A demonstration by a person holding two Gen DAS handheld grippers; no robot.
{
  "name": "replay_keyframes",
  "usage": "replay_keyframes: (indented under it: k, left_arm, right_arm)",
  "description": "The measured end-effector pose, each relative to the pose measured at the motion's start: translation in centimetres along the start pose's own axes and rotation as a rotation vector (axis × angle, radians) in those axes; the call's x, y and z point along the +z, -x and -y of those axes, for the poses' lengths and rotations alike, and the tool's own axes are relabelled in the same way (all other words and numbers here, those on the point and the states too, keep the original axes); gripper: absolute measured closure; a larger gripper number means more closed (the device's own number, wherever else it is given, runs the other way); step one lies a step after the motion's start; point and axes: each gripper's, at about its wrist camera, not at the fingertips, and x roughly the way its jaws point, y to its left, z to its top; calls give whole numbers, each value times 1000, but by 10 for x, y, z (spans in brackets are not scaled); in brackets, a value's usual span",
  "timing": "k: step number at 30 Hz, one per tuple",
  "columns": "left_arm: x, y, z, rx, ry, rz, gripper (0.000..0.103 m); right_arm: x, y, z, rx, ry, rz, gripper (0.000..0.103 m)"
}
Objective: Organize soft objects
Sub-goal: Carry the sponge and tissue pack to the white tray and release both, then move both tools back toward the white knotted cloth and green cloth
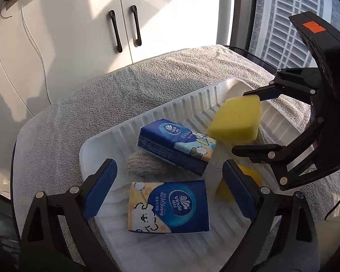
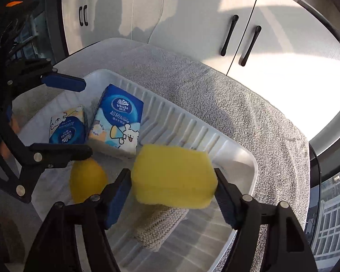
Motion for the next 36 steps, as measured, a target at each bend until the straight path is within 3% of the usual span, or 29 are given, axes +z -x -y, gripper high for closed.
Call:
replay_keyframes:
  k: [8, 13, 21, 30, 36]
  left_arm:
    - [-3, 27, -5, -1, 33, 64, 0]
    - [-15, 55, -17, 10, 96, 123, 0]
    - [-31, 85, -29, 37, 161, 144, 0]
    - [-48, 141, -18, 93, 161, 234, 0]
    - [-78, 178, -3, 114, 151, 272, 0]
  right_arm:
    - [-8, 20, 2, -25, -20, 21, 16]
    - [-15, 54, 16, -30, -74, 72, 6]
    - [-27, 98, 33, -59, -147, 112, 5]
    - [-44, 148, 27, -84, -160, 164, 0]
    - [-64, 188, 15, -93, -177, 217, 0]
